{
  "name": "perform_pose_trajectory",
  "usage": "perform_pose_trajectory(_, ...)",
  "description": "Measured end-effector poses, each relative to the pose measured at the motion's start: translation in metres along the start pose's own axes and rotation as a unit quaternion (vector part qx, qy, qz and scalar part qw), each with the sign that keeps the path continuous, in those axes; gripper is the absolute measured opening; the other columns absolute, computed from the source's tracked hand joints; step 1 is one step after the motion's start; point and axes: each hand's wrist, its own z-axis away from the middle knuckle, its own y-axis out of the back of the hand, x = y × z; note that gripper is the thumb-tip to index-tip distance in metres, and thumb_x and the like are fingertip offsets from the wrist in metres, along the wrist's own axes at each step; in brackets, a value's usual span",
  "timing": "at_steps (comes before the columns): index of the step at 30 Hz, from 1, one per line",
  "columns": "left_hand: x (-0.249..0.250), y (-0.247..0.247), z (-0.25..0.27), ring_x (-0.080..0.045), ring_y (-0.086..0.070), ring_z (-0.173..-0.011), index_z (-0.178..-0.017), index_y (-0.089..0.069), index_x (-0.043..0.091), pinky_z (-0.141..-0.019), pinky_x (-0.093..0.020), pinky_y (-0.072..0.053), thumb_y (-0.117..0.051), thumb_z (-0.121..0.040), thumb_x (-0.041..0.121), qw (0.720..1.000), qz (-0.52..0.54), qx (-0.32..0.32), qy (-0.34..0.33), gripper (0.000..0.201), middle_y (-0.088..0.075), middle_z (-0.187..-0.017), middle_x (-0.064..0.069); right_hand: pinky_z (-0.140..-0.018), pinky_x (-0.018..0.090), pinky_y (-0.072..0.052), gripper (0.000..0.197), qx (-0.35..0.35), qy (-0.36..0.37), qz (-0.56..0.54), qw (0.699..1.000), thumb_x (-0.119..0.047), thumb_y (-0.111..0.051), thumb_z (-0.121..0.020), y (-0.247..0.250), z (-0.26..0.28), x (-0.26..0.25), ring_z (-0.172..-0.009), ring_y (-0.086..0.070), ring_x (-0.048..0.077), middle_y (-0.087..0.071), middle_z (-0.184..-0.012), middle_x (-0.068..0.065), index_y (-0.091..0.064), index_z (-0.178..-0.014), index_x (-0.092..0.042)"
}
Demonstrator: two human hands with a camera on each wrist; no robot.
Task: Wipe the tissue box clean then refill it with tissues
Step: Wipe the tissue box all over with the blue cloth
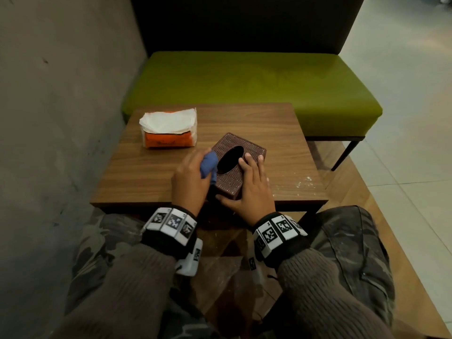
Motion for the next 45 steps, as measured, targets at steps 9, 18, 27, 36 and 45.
perform_pose_trajectory(9,-0.002,0.012,-0.005,-0.019,-0.056,-0.112,-0.125,-0.056,0.018,-0.094,-0.03,-0.044,-0.07,-0.078,0.007,0.989,0.007,-0.127,-0.071,0.051,-0.061,-0.12,-0.007,-0.116,0.055,-0.017,0.102,-0.03,0.02,-0.006,0.999,-0.056,-0.071,-0.071,0.007,-0.004,0.01,-0.147,0.011,0.015,-0.002,-0.161,-0.007,-0.015,-0.15,-0.025)
perform_pose_trajectory(18,-0.008,0.014,-0.002,-0.02,-0.062,-0.088,-0.111,-0.063,0.015,-0.074,-0.029,-0.047,-0.068,-0.079,0.009,0.998,0.037,-0.053,-0.01,0.033,-0.067,-0.098,-0.006,-0.113,0.06,-0.014,0.09,-0.058,0.01,-0.006,0.998,-0.049,-0.075,-0.072,0.029,-0.011,0.015,-0.148,0.002,0.016,-0.008,-0.159,-0.009,-0.025,-0.147,-0.035)
perform_pose_trajectory(27,0.022,-0.008,0.03,-0.027,-0.059,-0.101,-0.117,-0.061,0.006,-0.089,-0.035,-0.048,-0.071,-0.072,0.004,0.991,-0.059,-0.059,-0.102,0.046,-0.064,-0.107,-0.011,-0.116,0.046,-0.016,0.126,0.061,-0.083,-0.189,0.976,-0.039,-0.08,-0.066,-0.021,0.02,-0.009,-0.145,-0.009,0.03,-0.004,-0.157,0.017,0.009,-0.15,-0.013)
perform_pose_trajectory(36,0.002,0.0,0.005,-0.024,-0.055,-0.116,-0.122,-0.06,0.009,-0.103,-0.029,-0.038,-0.069,-0.071,-0.002,0.986,0.016,-0.108,-0.124,0.052,-0.061,-0.122,-0.011,-0.112,0.037,-0.029,0.128,0.08,-0.032,-0.192,0.978,-0.046,-0.082,-0.051,-0.011,0.006,0.021,-0.133,-0.029,0.022,-0.028,-0.142,0.008,-0.006,-0.15,-0.018)
perform_pose_trajectory(45,-0.007,-0.007,-0.02,-0.024,-0.054,-0.117,-0.121,-0.06,0.01,-0.101,-0.025,-0.038,-0.067,-0.074,-0.001,0.995,0.021,-0.068,-0.065,0.049,-0.06,-0.122,-0.011,-0.11,0.037,-0.032,0.13,0.062,-0.04,-0.151,0.986,-0.043,-0.086,-0.047,-0.004,0.001,0.021,-0.131,-0.031,0.021,-0.03,-0.139,0.005,-0.008,-0.148,-0.021)
